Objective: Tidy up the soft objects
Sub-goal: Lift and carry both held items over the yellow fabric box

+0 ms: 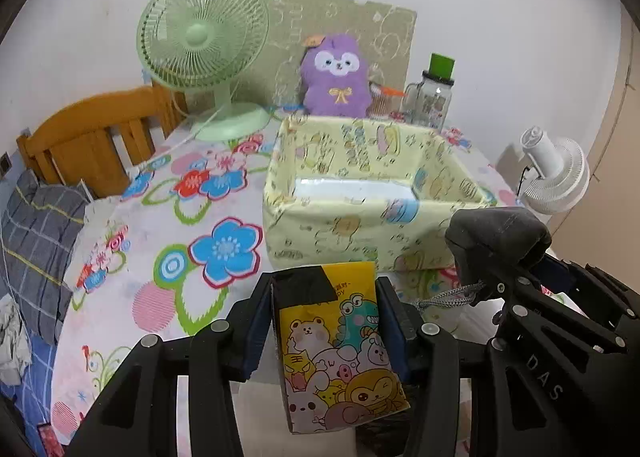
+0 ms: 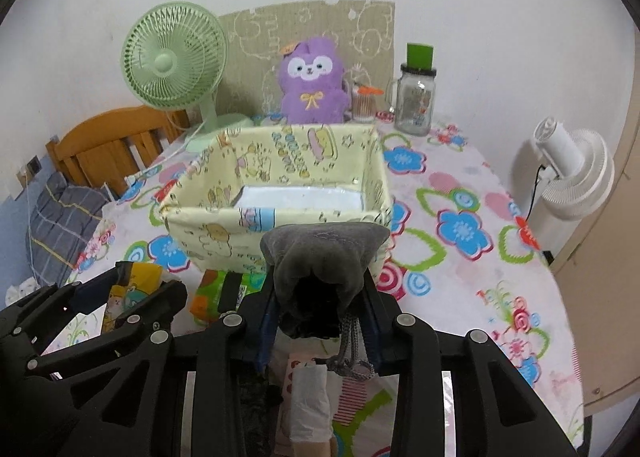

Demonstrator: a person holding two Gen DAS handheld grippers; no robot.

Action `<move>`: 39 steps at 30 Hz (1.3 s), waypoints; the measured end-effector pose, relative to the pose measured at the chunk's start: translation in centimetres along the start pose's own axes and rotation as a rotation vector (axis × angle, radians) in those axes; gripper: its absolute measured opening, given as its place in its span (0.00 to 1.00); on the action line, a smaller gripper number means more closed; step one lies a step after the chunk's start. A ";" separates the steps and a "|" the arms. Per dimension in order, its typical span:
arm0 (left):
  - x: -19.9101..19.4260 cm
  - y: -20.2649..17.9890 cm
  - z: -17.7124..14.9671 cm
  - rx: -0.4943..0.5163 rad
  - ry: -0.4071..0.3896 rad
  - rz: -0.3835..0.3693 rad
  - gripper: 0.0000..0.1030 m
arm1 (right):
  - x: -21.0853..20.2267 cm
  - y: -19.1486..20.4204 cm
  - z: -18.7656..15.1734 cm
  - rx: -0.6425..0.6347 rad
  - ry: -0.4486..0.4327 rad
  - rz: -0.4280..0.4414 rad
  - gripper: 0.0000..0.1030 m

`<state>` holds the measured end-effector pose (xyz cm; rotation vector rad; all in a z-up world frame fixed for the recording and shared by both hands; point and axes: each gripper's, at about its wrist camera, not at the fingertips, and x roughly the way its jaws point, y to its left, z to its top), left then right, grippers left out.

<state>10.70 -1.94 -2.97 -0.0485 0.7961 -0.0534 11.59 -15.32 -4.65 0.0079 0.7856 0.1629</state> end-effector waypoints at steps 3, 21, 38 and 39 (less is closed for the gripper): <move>-0.8 -0.4 0.5 0.007 -0.011 0.001 0.50 | -1.0 -0.2 0.5 -0.002 -0.021 -0.008 0.38; -3.0 -1.4 4.0 0.034 -0.069 -0.022 0.50 | -4.6 -0.8 3.3 -0.024 -0.089 -0.034 0.38; 0.0 -1.3 8.1 0.038 -0.072 -0.047 0.50 | -1.9 -1.5 7.0 -0.011 -0.093 -0.022 0.38; 0.2 -1.3 8.3 0.038 -0.072 -0.047 0.50 | -1.7 -1.5 7.2 -0.012 -0.094 -0.023 0.38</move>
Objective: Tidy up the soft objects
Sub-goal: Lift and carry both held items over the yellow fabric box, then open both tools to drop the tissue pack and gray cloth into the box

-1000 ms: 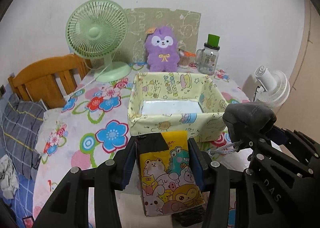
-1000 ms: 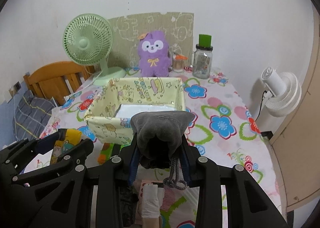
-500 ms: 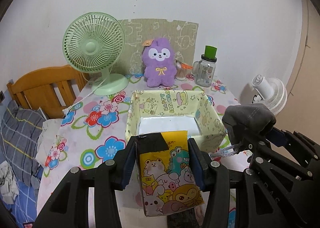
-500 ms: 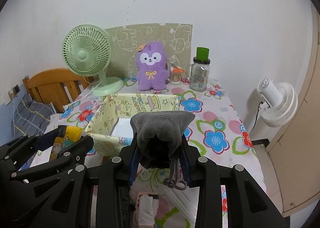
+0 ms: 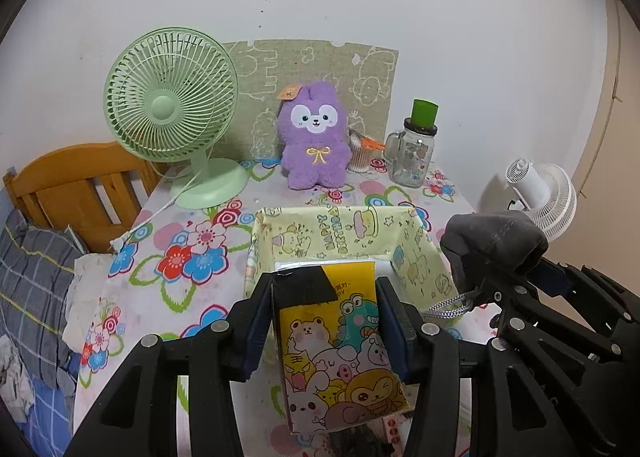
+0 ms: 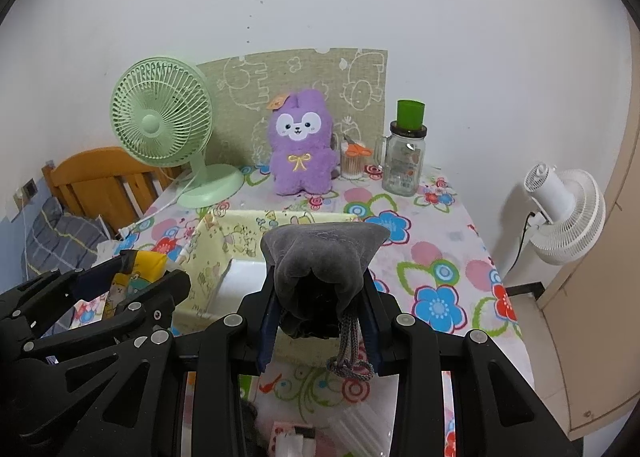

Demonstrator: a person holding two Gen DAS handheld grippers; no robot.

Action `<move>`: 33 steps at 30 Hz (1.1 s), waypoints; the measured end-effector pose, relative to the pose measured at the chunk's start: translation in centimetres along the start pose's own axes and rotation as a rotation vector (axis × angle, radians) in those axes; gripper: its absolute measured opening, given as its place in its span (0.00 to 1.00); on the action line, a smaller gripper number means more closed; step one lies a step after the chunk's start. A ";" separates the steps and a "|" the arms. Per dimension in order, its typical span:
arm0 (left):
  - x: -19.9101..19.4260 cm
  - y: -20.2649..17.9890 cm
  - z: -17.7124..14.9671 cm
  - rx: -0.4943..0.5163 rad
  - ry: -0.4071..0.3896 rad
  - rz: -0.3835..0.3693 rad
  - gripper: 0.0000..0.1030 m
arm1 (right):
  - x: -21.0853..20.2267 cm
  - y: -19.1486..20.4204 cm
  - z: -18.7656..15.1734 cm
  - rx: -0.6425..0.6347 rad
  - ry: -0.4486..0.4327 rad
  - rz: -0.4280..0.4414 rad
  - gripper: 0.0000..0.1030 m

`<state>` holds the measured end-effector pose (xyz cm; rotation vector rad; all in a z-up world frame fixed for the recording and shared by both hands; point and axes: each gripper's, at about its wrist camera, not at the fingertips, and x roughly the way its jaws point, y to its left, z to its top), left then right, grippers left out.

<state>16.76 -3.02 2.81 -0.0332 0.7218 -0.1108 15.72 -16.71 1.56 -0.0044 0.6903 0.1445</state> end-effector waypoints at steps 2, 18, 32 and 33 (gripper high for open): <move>0.5 0.1 0.4 -0.002 0.006 -0.004 0.50 | 0.5 0.0 0.4 -0.004 -0.002 -0.003 0.38; 6.1 0.2 2.3 0.014 0.079 -0.012 0.50 | 5.5 -1.3 2.9 0.036 0.018 -0.021 0.38; 10.8 1.1 1.8 -0.013 0.160 -0.001 0.53 | 10.3 -0.7 3.3 0.051 0.067 0.002 0.38; 10.9 1.3 1.8 -0.019 0.166 0.009 0.54 | 10.6 -0.6 3.3 0.050 0.074 0.004 0.38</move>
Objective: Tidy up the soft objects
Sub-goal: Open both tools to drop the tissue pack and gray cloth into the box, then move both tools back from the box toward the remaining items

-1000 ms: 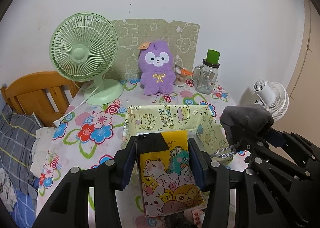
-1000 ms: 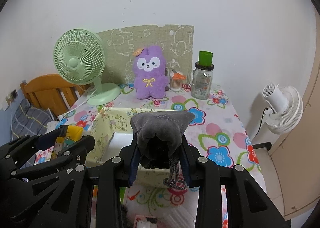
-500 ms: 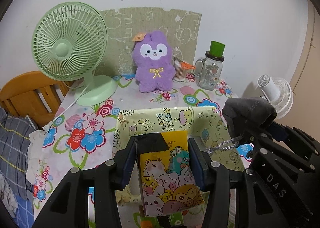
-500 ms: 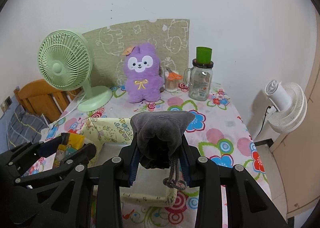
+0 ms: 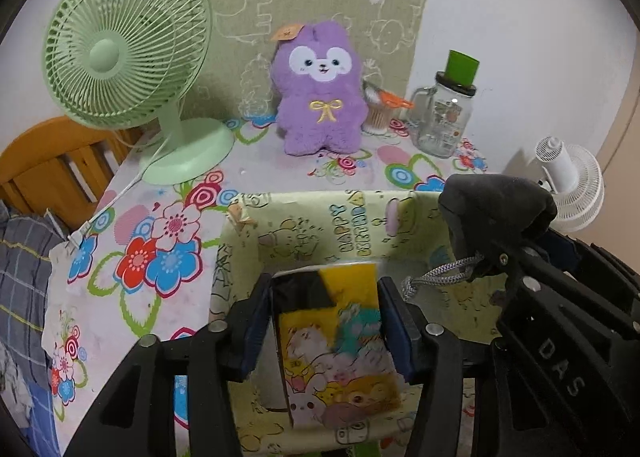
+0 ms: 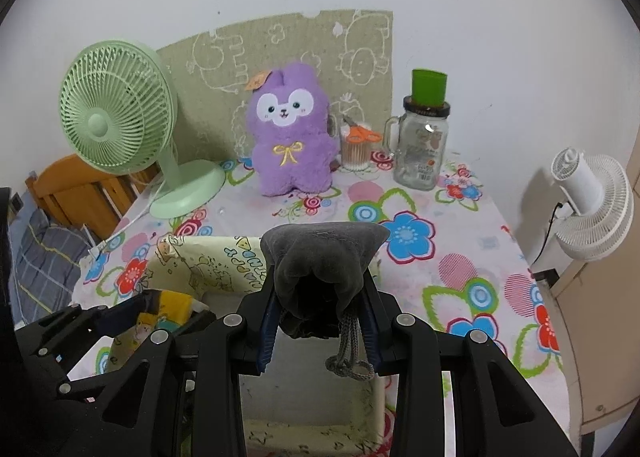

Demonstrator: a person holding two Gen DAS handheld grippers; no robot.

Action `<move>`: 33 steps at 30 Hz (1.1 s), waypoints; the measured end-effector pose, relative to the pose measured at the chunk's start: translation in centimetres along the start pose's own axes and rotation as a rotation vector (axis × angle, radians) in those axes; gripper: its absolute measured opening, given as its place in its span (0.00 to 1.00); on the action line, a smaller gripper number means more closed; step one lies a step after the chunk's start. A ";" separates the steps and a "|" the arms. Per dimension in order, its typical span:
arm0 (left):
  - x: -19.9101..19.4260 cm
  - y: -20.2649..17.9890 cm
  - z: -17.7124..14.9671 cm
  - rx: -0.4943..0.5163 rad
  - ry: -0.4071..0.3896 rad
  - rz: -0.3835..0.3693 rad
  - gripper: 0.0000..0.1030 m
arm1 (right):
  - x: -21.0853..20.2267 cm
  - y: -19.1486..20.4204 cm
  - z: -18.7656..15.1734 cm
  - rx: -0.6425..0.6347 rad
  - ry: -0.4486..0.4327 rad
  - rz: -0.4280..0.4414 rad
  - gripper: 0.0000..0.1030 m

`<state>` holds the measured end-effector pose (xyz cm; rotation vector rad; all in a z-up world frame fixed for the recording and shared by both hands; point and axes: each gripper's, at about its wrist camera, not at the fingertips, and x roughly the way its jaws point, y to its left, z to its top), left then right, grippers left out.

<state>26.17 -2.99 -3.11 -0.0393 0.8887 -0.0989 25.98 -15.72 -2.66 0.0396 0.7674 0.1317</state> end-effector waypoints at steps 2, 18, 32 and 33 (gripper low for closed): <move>0.2 0.3 -0.1 -0.014 0.002 0.037 0.71 | 0.7 0.2 0.1 0.001 0.007 -0.018 0.41; -1.7 -0.4 -0.7 0.027 -0.016 0.016 0.91 | 0.5 -0.2 -0.3 0.028 0.028 -0.021 0.89; -6.5 -1.2 -2.5 0.044 -0.076 0.026 0.93 | -4.2 -0.2 -1.6 0.039 0.004 -0.012 0.89; -6.8 -1.2 -2.6 0.041 -0.079 0.026 0.93 | -4.5 -0.2 -1.6 0.038 0.001 -0.012 0.89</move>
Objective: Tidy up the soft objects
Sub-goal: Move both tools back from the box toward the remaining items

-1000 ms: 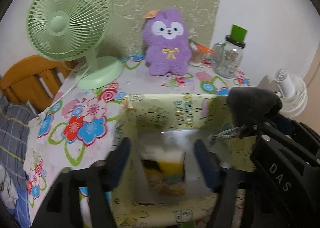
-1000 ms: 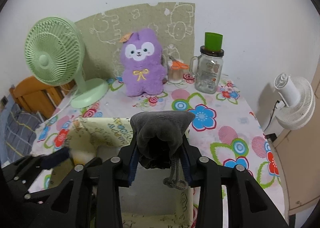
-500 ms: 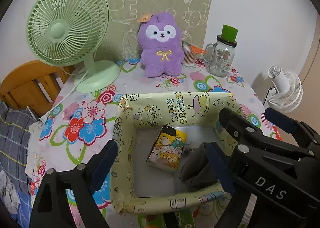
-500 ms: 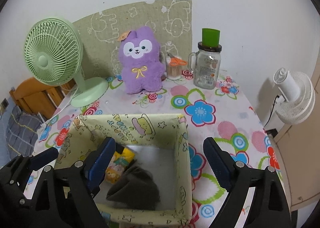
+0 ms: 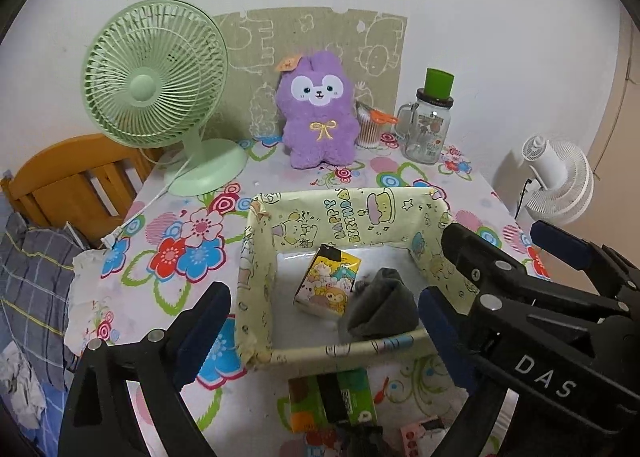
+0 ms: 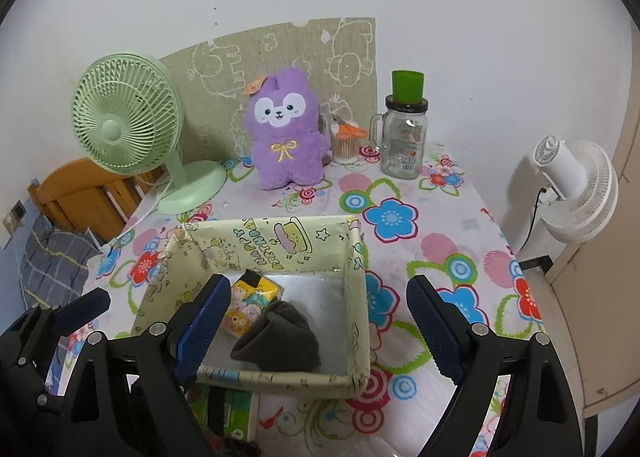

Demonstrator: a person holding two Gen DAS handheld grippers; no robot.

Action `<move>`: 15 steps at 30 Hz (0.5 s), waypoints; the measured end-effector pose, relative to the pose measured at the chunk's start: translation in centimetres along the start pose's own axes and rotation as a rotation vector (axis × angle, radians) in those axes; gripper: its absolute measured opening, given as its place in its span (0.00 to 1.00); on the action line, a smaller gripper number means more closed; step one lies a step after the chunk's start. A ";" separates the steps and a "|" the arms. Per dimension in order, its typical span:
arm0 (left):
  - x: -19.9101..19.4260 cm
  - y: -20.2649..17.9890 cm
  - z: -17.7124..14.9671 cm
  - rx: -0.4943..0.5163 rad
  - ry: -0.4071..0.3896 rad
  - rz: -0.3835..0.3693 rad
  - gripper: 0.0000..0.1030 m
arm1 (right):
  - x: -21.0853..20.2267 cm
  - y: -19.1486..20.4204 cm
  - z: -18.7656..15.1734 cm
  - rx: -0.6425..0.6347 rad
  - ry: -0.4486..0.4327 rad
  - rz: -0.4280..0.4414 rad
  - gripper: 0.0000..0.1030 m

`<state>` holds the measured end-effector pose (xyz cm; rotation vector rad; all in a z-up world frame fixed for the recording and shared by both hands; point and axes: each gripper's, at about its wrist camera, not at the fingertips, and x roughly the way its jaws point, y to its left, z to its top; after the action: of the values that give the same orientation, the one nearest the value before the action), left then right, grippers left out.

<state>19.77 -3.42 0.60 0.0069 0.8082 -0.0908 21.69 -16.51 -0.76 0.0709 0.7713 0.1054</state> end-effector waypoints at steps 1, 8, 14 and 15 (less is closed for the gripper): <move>-0.4 0.0 -0.2 -0.004 -0.003 -0.001 0.93 | -0.5 0.0 -0.1 -0.002 -0.006 0.000 0.89; -1.9 0.1 -1.3 -0.022 -0.003 -0.026 0.93 | -3.0 0.0 -1.1 -0.010 -0.028 -0.010 0.89; -3.4 -0.1 -2.0 -0.020 -0.024 -0.025 0.93 | -4.6 -0.5 -1.9 0.001 -0.042 -0.014 0.89; -3.6 -0.1 -2.1 -0.021 -0.026 -0.027 0.93 | -4.8 -0.6 -1.9 0.001 -0.044 -0.014 0.89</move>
<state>15.76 -3.19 1.72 -0.0253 0.7831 -0.1078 16.94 -17.63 1.17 0.0691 0.7276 0.0901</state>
